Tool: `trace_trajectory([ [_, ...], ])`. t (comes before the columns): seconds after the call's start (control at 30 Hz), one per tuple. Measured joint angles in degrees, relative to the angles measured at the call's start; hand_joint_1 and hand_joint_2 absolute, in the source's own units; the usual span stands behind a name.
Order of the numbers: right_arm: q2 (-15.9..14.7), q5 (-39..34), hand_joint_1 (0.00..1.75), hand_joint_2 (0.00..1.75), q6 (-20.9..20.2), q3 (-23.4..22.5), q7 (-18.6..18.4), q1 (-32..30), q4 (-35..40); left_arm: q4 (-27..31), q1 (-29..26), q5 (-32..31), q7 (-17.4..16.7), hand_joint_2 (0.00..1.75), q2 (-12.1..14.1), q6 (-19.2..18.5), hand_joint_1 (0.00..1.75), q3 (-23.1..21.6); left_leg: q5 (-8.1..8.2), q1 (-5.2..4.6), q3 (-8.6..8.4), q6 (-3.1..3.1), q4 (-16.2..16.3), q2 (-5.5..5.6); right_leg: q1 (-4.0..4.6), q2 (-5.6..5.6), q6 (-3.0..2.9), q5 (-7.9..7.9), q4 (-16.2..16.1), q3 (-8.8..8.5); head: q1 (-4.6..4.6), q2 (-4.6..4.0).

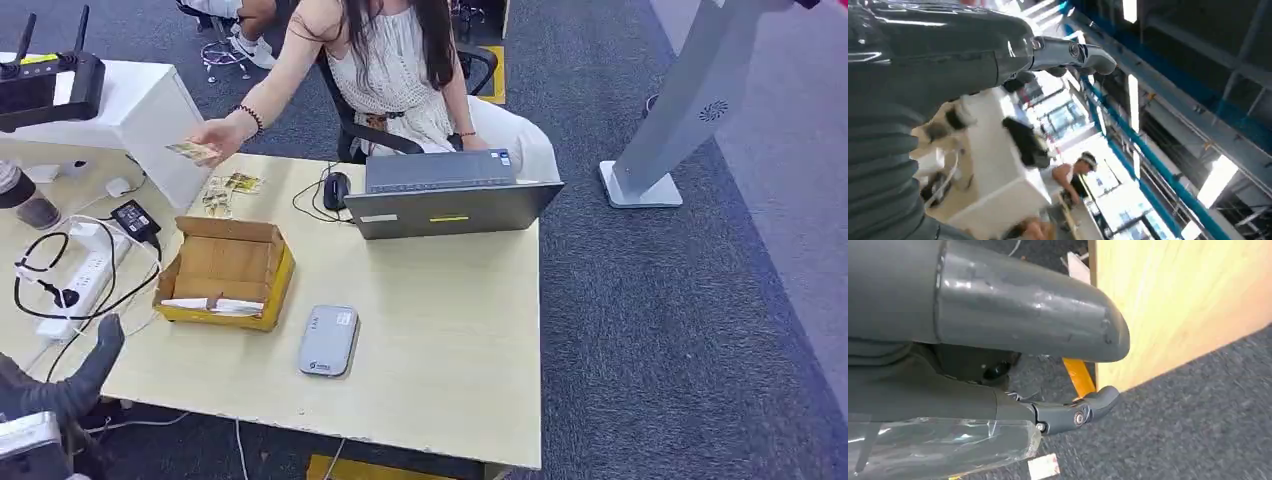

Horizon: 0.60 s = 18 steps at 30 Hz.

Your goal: Pass the card to the sensor for recognition and then transmit it.

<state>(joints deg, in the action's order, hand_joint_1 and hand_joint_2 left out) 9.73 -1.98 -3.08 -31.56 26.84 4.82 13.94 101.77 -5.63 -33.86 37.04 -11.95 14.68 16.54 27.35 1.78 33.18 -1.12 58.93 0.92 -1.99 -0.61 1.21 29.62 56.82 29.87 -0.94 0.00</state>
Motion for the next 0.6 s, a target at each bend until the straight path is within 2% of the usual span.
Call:
trace_trajectory([
  [0.07,0.33,2.58,0.0,0.0,-0.11,0.42,-2.32,0.62,-0.13,-0.83,4.75,-19.9,-9.41,1.75,2.12,6.81,0.0,-2.58,-0.11,0.02,0.06,0.06,0.01,0.11,0.02,0.13,0.02,-0.04,0.0,0.02,0.04,0.0],
  [0.1,0.48,3.65,0.0,0.0,-0.06,0.79,-3.37,1.13,-0.2,-2.28,8.0,-29.14,-14.52,1.75,3.5,8.21,0.0,-3.91,-0.19,0.03,0.1,0.04,0.01,0.19,0.02,0.19,0.03,-0.08,0.03,0.01,0.04,0.0],
  [0.17,1.0,5.07,0.0,0.0,-0.09,1.66,-4.87,2.2,-0.28,-6.9,14.56,-42.59,-22.73,1.75,6.71,8.51,0.0,-6.63,-0.26,0.02,0.1,-0.03,0.01,0.2,0.02,0.19,-0.03,-0.21,0.11,-0.03,0.02,0.0],
  [0.2,1.31,5.5,0.0,1.75,-0.13,2.08,-5.46,2.62,-0.28,-9.1,17.32,-45.53,-25.22,1.75,8.0,8.62,0.0,-7.74,-0.31,0.02,0.1,-0.08,0.0,0.09,0.02,0.08,-0.06,-0.27,0.14,0.02,0.0,0.0],
  [0.27,1.55,5.79,0.0,1.75,-0.15,2.49,-5.88,3.05,-0.28,-13.04,21.7,-47.82,-28.19,1.75,10.27,8.97,0.0,-9.86,-0.36,0.02,0.1,-0.08,0.0,0.0,0.02,-0.02,-0.09,-0.33,0.15,0.03,0.0,0.0],
  [0.33,1.66,6.03,0.0,1.75,-0.06,2.86,-6.03,3.16,-0.28,-15.68,23.76,-49.24,-29.72,1.75,11.72,9.08,0.0,-11.36,-0.35,0.02,0.1,-0.08,0.0,-0.05,0.02,-0.07,-0.09,-0.33,0.15,0.05,0.0,0.0],
  [0.47,1.77,6.27,0.0,1.75,0.26,3.39,-6.42,3.17,-0.28,-19.04,25.13,-51.84,-32.03,1.75,13.62,8.51,0.0,-14.18,-0.34,-0.01,0.18,-0.07,0.01,-0.04,0.0,-0.08,-0.08,-0.33,0.12,0.12,0.0,0.0],
  [0.6,1.86,6.42,0.0,1.75,0.26,3.48,-6.44,3.17,-0.28,-20.44,25.2,-52.69,-32.73,1.75,14.31,8.4,0.0,-15.4,-0.33,0.0,0.28,-0.06,0.01,-0.06,0.0,-0.11,-0.08,-0.33,0.12,0.26,0.0,0.0],
])
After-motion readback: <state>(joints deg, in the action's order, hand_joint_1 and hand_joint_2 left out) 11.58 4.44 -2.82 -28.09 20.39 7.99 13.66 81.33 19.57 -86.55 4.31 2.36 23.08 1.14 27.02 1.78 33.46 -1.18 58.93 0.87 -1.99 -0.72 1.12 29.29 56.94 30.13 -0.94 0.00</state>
